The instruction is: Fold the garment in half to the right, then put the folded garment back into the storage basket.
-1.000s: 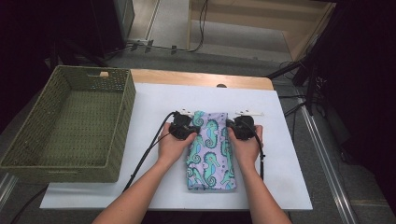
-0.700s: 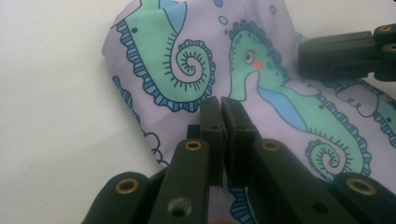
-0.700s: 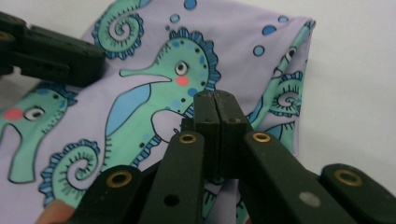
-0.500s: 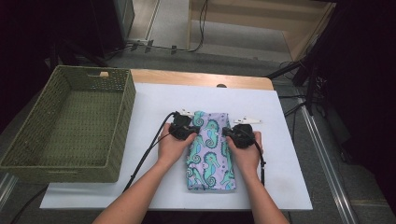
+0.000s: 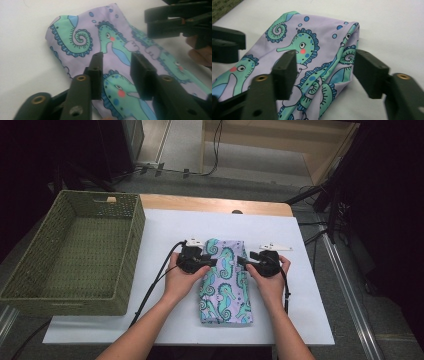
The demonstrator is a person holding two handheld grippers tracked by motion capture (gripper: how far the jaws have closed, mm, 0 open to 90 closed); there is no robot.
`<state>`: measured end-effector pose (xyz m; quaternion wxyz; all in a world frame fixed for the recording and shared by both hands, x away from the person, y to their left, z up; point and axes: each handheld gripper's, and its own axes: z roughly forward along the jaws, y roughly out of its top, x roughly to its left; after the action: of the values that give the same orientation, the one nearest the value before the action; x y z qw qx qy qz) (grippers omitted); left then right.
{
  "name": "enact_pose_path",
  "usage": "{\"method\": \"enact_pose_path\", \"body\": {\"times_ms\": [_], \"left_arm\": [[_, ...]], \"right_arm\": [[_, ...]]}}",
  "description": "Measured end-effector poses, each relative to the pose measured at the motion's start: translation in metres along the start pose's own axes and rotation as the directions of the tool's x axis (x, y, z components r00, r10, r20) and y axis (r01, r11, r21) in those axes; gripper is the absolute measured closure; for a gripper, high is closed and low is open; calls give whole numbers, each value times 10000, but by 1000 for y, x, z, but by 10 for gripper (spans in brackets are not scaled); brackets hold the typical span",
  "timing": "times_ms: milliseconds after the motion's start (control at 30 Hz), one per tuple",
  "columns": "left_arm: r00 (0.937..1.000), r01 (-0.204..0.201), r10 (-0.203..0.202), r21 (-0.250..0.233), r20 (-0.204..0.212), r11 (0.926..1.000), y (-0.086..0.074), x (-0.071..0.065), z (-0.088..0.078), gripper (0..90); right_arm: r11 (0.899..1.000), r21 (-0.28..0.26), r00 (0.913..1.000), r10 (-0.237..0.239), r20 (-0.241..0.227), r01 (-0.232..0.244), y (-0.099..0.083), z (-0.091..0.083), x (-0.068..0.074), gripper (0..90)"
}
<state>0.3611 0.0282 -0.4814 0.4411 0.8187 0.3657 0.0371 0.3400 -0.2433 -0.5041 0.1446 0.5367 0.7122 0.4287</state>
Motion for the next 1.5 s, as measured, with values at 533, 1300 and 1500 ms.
{"method": "enact_pose_path", "body": {"times_ms": [533, 1300, 1500], "left_arm": [[9960, -537, 578, -600, 680, 9968, -27, -21, -41, 216], [9947, -607, 622, -216, 817, 9979, -64, -30, -63, 0], [9956, -480, 487, -103, 805, 9988, -71, -30, -65, 5]], "right_arm": [[9989, 135, 9989, -457, -128, 459, 16, 2, -4, 0], [9965, 810, 9997, 207, -161, -194, 55, 37, -30, 32], [9925, 1188, 9994, 312, -138, -293, 55, 55, -31, 72]]}}
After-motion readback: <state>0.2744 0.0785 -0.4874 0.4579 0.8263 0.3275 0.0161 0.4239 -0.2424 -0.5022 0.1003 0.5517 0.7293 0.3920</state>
